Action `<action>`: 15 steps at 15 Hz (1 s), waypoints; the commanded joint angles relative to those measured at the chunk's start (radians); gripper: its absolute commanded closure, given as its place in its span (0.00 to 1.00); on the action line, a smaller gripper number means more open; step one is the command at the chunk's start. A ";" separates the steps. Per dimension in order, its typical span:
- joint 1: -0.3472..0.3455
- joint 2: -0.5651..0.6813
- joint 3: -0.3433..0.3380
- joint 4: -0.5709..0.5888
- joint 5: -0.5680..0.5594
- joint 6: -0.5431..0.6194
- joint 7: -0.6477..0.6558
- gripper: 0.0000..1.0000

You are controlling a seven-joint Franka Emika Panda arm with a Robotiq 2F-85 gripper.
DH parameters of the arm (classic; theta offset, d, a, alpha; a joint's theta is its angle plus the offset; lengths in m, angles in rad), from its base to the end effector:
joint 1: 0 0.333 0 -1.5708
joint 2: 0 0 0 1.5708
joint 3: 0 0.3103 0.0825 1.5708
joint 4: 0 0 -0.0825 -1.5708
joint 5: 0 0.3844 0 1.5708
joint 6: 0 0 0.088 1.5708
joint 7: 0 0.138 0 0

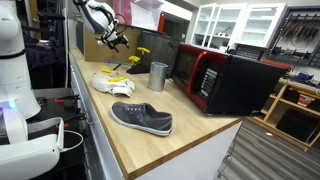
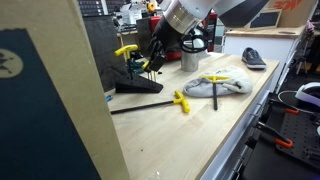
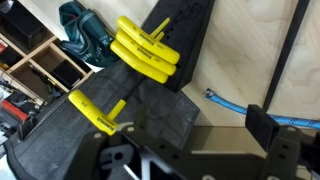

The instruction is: Put the things with the yellow handle on the stand

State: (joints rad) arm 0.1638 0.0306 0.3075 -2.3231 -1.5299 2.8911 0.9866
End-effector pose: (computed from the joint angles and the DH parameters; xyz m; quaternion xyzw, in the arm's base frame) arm 0.4529 0.2881 0.3210 0.8269 0.4026 0.3723 0.1245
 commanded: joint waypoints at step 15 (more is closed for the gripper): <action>0.028 -0.005 0.003 -0.095 0.142 0.020 -0.122 0.00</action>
State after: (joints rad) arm 0.1908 0.0326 0.3081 -2.3834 -1.4620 2.9134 0.8959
